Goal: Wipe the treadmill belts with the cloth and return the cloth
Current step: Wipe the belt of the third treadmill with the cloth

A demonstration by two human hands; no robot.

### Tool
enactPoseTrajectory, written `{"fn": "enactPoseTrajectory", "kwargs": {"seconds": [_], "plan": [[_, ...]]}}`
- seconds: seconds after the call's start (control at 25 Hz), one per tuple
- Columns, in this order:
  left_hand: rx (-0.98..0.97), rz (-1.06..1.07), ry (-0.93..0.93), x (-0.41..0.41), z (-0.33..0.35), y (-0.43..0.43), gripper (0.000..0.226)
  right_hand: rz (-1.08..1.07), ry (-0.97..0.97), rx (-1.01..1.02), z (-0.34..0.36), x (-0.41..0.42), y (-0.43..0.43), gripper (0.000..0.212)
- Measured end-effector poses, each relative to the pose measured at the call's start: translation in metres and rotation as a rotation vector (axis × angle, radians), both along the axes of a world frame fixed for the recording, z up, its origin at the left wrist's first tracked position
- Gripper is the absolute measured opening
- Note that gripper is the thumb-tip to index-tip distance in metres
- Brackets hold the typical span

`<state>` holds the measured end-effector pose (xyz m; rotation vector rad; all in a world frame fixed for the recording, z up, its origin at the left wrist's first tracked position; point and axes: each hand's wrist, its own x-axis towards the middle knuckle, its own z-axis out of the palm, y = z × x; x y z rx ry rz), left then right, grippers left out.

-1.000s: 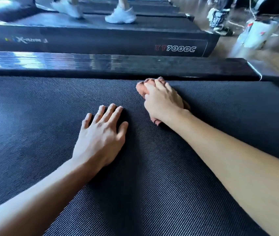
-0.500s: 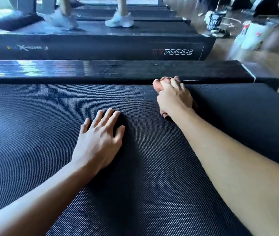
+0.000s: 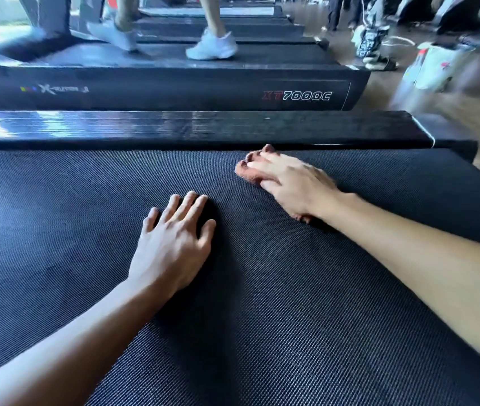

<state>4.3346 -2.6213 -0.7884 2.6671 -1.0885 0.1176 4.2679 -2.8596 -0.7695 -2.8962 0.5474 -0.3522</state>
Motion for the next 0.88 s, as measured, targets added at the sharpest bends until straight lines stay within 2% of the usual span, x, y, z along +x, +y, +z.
{"fn": "enactPoseTrajectory", "kwargs": {"seconds": [0.12,0.16,0.32,0.44,0.48,0.6,0.64,0.76,0.88], "plan": [[-0.004,-0.006,-0.003,0.000,0.000,0.000,0.057,-0.320,-0.069,0.054,0.007,-0.001,-0.026,0.047],[-0.005,-0.005,-0.006,0.000,-0.001,0.000,0.057,-0.364,-0.076,0.037,0.006,0.000,-0.019,0.047],[-0.014,-0.002,-0.009,-0.002,0.001,0.001,0.056,-0.013,-0.048,-0.047,-0.005,-0.032,0.017,0.047],[-0.015,-0.011,-0.009,-0.003,0.001,0.001,0.056,-0.291,-0.055,0.013,0.008,-0.049,0.002,0.047],[-0.016,-0.008,-0.007,-0.002,0.001,0.002,0.056,-0.303,-0.061,-0.011,0.006,-0.050,0.008,0.048],[-0.011,-0.010,-0.006,0.000,0.000,0.002,0.056,0.035,-0.025,-0.053,-0.003,-0.063,0.028,0.049],[-0.005,-0.013,-0.010,0.000,0.000,0.001,0.056,0.045,0.001,-0.020,0.000,-0.066,0.018,0.049],[-0.003,-0.010,-0.010,-0.001,-0.001,0.001,0.056,-0.264,-0.052,0.028,0.007,-0.065,0.015,0.049],[-0.002,-0.018,-0.035,-0.001,-0.002,0.001,0.055,-0.075,-0.066,-0.071,-0.011,-0.075,0.050,0.050]]}}
